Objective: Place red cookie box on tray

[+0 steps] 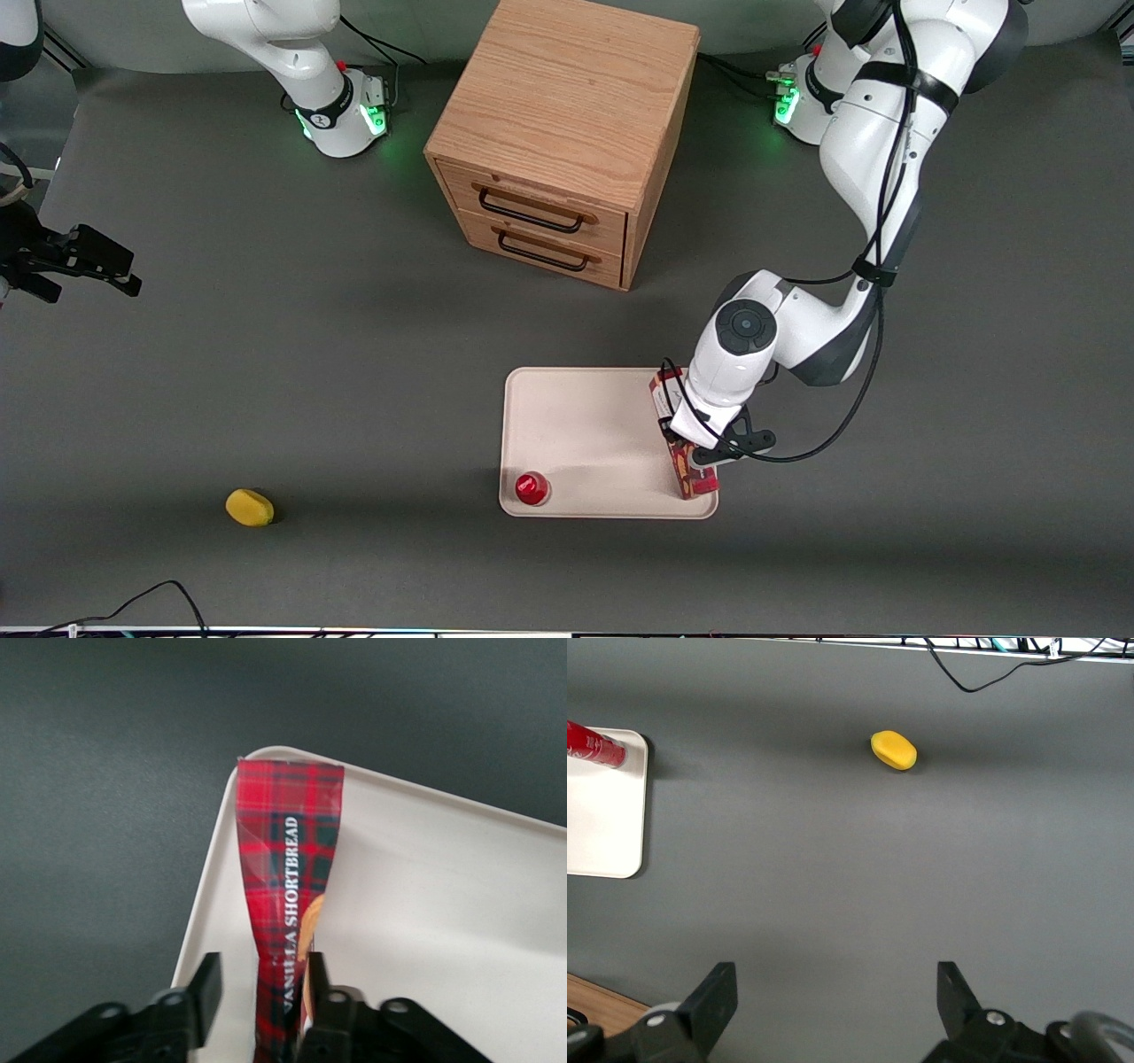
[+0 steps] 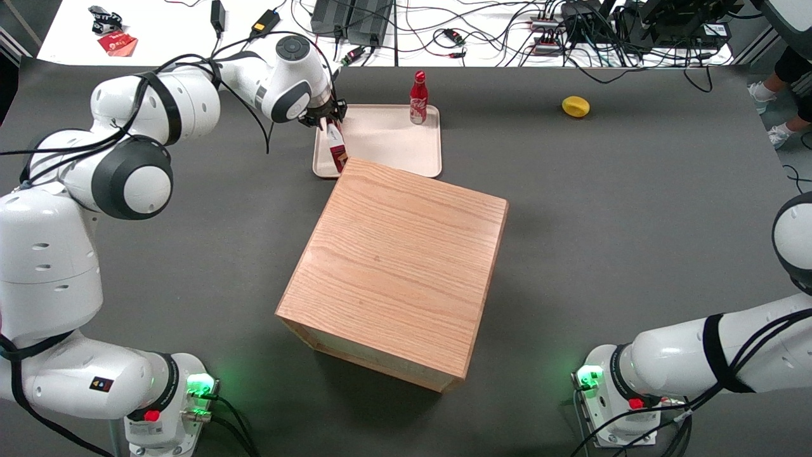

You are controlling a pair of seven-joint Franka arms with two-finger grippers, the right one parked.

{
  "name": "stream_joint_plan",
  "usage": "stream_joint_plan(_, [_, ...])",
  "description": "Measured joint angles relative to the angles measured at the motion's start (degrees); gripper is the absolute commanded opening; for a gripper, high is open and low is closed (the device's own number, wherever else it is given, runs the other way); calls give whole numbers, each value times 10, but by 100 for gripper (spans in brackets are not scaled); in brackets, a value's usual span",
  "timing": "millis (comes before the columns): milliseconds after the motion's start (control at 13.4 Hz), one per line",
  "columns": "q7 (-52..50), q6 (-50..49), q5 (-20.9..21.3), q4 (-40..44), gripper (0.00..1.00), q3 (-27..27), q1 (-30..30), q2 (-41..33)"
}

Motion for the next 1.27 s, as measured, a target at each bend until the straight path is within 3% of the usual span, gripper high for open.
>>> stream_joint_plan(372, [18,-243,-20,90,100,-32,5,-38])
stream_joint_plan(521, [79,-332,-55,113,100,-35,10,-85])
stream_joint_plan(745, [215,-439,-110,115,100,-34,67,-169])
stream_joint_plan(968, [323,-496,-126,80,100,-34,139,-251])
stream_joint_plan(1266, [419,-502,-152,-29,100,-33,229,-371])
